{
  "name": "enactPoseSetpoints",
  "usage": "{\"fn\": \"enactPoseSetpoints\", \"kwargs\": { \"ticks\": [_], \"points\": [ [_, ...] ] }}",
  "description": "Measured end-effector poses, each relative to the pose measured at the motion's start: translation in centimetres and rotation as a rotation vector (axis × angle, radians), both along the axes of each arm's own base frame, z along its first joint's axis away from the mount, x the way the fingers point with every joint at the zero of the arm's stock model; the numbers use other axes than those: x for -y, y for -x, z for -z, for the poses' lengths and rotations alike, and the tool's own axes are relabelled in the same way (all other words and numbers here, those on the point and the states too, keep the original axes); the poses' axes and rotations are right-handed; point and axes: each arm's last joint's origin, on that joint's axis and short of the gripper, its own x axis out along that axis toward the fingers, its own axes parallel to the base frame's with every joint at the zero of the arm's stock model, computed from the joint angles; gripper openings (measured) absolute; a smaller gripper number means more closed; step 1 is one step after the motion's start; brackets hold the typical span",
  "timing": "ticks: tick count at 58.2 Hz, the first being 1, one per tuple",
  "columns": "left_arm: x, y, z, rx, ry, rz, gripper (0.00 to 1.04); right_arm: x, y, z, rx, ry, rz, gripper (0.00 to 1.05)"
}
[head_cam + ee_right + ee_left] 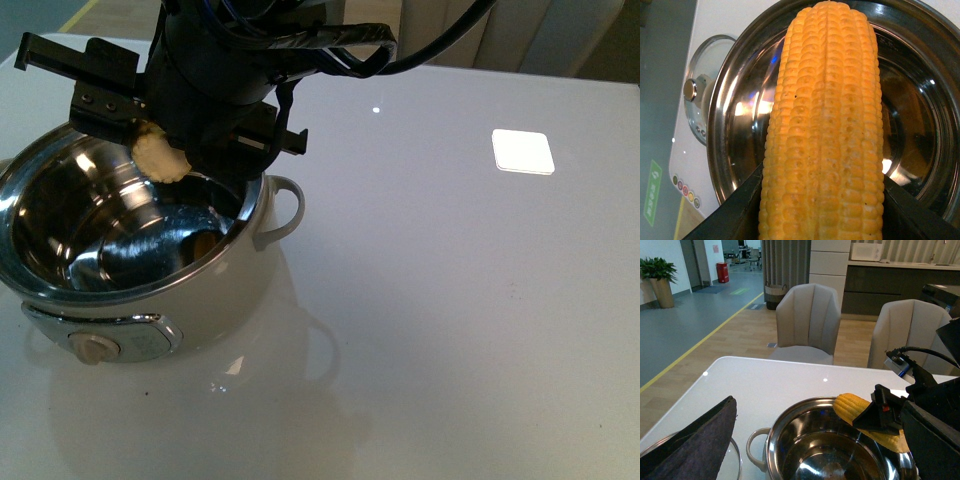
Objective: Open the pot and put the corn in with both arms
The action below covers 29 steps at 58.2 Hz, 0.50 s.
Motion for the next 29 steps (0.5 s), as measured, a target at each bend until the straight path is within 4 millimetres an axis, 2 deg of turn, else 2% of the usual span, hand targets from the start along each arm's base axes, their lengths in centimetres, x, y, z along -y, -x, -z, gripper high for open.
{"fn": "enactPoseSetpoints", "kwargs": {
  "ticks": [12,15,25,29],
  "points": [
    [0.0,0.0,0.0,0.0,0.0,0.0,0.98,-0.1,0.1,0.4,-0.005,0.004,-0.003,0.87],
    [0.0,0.0,0.0,0.0,0.0,0.0,0.98,-0.1,0.2,0.5,-0.006,0.004,-0.004,0.97],
    [0.0,0.0,0.0,0.0,0.0,0.0,0.98,0.8,0.9,1.0,-0.009,-0.013,0.011,0.94],
    [0.0,0.0,0.0,0.0,0.0,0.0,0.98,1.8,1.2,0.4,-0.006,-0.039,0.028,0.94]
  ]
}}
